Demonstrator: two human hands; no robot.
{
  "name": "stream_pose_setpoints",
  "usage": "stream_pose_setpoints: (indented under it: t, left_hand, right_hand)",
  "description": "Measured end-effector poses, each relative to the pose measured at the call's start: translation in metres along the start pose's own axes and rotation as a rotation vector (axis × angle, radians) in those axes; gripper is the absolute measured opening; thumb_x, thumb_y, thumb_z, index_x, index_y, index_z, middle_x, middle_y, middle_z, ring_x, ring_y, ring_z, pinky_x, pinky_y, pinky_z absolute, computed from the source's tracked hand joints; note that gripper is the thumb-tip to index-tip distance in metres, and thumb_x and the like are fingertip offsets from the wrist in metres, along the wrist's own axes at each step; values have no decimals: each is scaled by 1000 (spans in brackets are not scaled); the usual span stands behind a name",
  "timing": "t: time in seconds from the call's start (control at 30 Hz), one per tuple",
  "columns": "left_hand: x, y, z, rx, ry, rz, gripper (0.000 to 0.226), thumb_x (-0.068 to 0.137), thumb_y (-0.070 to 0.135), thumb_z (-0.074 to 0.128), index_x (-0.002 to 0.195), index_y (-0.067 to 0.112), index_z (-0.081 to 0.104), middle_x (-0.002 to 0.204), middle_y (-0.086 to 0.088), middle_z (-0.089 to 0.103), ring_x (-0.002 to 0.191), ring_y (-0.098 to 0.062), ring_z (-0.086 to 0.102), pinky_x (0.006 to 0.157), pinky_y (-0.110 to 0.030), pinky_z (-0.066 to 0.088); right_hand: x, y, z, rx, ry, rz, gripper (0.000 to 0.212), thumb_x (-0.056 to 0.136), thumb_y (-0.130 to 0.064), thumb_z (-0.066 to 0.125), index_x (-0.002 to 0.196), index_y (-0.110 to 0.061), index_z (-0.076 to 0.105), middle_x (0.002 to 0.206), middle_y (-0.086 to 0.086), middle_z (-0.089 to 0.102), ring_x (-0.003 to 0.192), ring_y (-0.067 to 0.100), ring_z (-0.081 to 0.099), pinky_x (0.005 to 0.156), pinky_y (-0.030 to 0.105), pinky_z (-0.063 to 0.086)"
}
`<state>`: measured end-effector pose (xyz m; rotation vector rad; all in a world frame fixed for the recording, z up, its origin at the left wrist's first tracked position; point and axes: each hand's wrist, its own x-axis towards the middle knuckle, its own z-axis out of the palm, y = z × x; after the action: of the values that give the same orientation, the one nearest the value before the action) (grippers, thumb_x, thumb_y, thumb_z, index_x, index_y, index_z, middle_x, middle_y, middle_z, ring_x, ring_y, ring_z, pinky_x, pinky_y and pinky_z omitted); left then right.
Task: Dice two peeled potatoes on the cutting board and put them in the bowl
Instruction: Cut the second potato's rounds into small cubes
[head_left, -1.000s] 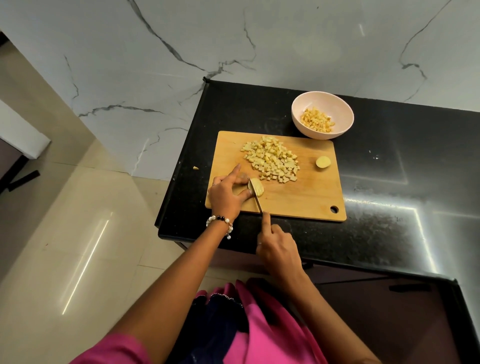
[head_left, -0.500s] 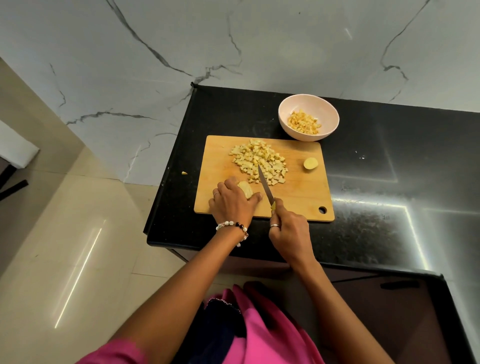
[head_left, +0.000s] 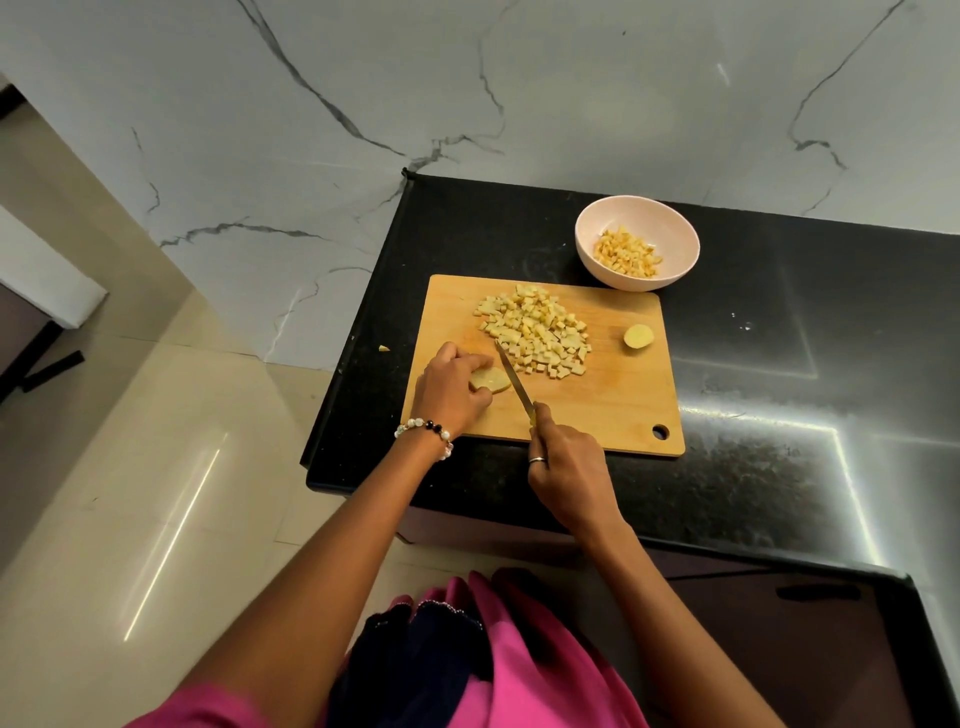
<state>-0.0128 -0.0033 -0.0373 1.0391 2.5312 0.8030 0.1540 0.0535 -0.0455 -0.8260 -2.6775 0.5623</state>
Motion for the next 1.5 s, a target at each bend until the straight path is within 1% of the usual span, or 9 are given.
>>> stream_pose_setpoints:
  t: [0.3,0.37,0.47,0.57,0.67,0.83,1.0,1.23,1.5]
  left_hand:
    - [-2,-4,7,-112,81,20,42,73,24,77,114,19,69,98,4,53,84,-17,55,82,-41,51]
    - [-1,-4,8,-126,94,18,42,72,24,78,113,17,69,99,2,55,82,-18,56,80,-40,52]
    - [-3,-4,11,-146,112,22,42,73,23,78,113,15,69,99,2,55,83,-17,56,81,-38,52]
    - [-3,-6,10,-189,113,31,44,73,19,79,115,12,68,101,1,56,82,-13,54,79,-27,51]
    - [-4,-8,7,-229,109,31,45,74,18,79,117,11,67,101,4,54,79,-5,48,75,-14,44]
    - [-10,-14,6,-242,115,55,49,74,21,79,120,14,65,101,6,51,78,-4,45,72,-4,38]
    - [-10,-15,7,-235,137,56,47,74,21,79,119,14,66,100,5,50,78,-4,46,75,-11,40]
    - [-9,-14,10,-223,179,74,43,73,20,80,114,12,69,94,0,53,72,-8,46,75,-23,48]
    - [-10,-14,11,-233,185,76,44,75,18,78,116,11,67,95,3,51,77,-7,45,74,-17,45]
  right_hand:
    - [8,-22,13,-134,-118,44,54,96,-11,37,147,1,21,92,21,61,74,36,55,58,35,27]
    - [14,-25,15,-157,-122,50,55,93,-6,42,144,5,27,84,22,62,65,36,55,54,34,28]
    - [-2,-26,14,-245,-159,45,58,73,0,68,126,11,51,62,19,59,39,31,49,40,27,22]
    - [-20,-22,11,-270,-127,42,61,60,1,79,117,10,60,56,15,56,30,28,45,34,25,20]
    - [-6,-14,9,-274,-101,85,56,70,0,72,122,10,56,60,18,59,35,32,48,36,27,23]
    - [12,-15,3,-125,-79,61,51,96,-11,42,144,1,31,84,22,62,69,39,56,56,35,29]
    - [0,-31,8,-104,-82,46,50,98,-14,39,145,1,30,88,22,63,73,37,58,58,34,27]
    - [12,-45,15,-243,-105,45,51,69,4,52,118,15,56,54,18,55,30,28,43,38,21,19]
    - [-23,-31,10,-302,-121,53,67,51,5,81,114,10,62,55,13,55,28,26,43,36,22,15]
